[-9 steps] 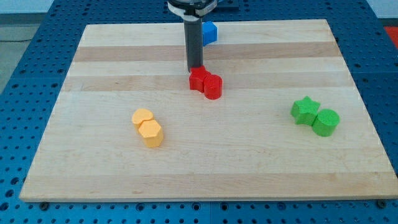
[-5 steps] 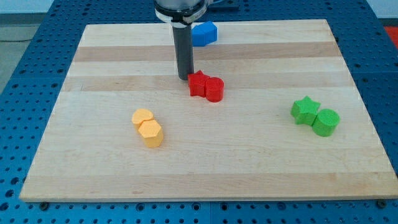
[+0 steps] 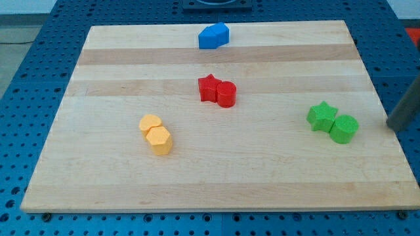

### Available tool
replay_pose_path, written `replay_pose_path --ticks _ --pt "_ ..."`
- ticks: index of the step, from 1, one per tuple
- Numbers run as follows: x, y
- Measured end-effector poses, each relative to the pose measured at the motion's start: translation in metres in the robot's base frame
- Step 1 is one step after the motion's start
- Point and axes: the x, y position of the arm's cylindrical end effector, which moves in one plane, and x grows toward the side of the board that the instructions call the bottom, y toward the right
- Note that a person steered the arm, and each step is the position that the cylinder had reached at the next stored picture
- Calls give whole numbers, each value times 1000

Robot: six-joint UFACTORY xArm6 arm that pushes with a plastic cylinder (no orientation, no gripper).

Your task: Move the green star to the bottom right to the red circle

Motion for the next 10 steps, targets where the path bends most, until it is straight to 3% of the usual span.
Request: replay_pose_path --ticks 2,3,7,9,10 --pt "12 -92" --pt "-2 -105" --pt "-114 -159" --pt "-95 -128" --pt "-74 -168"
